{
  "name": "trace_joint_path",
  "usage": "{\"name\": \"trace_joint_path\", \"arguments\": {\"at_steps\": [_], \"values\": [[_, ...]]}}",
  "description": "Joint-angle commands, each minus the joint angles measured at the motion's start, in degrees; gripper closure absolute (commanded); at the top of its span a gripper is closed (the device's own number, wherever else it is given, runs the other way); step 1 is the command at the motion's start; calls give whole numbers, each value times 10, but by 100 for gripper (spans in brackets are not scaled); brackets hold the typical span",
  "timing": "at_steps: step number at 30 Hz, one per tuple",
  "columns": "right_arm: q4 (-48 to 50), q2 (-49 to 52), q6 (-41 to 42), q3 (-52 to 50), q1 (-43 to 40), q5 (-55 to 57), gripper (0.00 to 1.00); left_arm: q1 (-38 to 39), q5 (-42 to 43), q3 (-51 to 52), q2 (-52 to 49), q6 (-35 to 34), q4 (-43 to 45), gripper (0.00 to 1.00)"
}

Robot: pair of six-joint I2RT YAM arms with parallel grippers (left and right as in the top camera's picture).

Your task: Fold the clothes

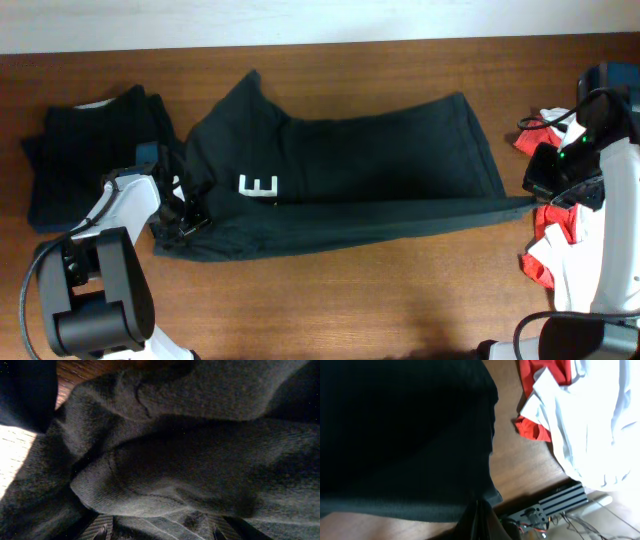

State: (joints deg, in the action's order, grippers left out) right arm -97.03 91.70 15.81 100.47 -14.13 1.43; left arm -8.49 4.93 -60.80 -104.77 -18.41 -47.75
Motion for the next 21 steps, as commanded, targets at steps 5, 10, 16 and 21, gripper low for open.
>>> {"name": "trace_joint_path", "arguments": {"at_steps": [5, 10, 16, 21], "values": [[50, 55, -5, -43, 2, 46, 96, -14, -47, 25, -42, 12, 19, 39], [129, 141, -5, -43, 2, 46, 96, -14, -47, 25, -42, 11, 19, 39], [246, 210, -5, -43, 10, 45, 96, -14, -47, 25, -42, 11, 19, 39], [308, 239, -5, -45, 29, 35, 96, -14, -47, 25, -42, 11, 19, 39]]}}
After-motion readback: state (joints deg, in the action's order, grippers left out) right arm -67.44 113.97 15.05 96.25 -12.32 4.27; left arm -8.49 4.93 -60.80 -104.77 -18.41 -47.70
